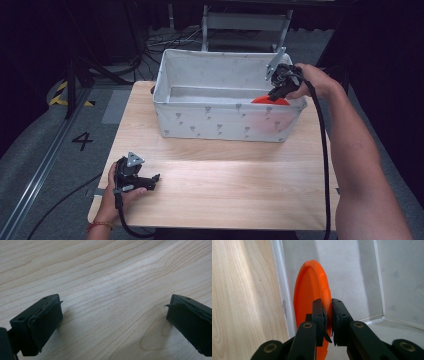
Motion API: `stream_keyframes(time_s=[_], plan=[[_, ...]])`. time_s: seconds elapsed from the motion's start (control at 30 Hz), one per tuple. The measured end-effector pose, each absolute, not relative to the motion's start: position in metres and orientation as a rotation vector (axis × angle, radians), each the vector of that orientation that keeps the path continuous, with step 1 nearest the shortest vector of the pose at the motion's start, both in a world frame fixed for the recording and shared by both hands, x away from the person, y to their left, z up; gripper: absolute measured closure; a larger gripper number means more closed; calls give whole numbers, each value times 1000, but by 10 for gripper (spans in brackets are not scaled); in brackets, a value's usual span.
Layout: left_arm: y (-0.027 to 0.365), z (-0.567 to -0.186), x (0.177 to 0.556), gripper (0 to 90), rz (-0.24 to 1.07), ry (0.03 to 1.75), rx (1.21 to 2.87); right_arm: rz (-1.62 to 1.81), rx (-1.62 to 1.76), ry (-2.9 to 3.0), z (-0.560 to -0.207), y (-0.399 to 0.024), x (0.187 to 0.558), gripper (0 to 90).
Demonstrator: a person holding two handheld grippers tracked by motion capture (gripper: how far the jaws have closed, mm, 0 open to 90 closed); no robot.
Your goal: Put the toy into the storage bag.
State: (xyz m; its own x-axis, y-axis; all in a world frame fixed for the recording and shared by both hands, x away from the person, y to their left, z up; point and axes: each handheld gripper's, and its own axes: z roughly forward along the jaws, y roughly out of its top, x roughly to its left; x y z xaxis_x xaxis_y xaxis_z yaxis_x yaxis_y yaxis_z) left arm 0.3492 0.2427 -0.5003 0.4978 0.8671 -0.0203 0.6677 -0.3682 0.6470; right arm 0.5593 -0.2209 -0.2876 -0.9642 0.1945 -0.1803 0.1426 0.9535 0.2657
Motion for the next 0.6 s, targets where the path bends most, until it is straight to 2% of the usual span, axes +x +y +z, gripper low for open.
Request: stream_keyframes(time_s=[0.6], plan=[[244, -500, 350, 6, 426, 1237, 2165, 270, 269, 2949, -306, -214, 563, 816]])
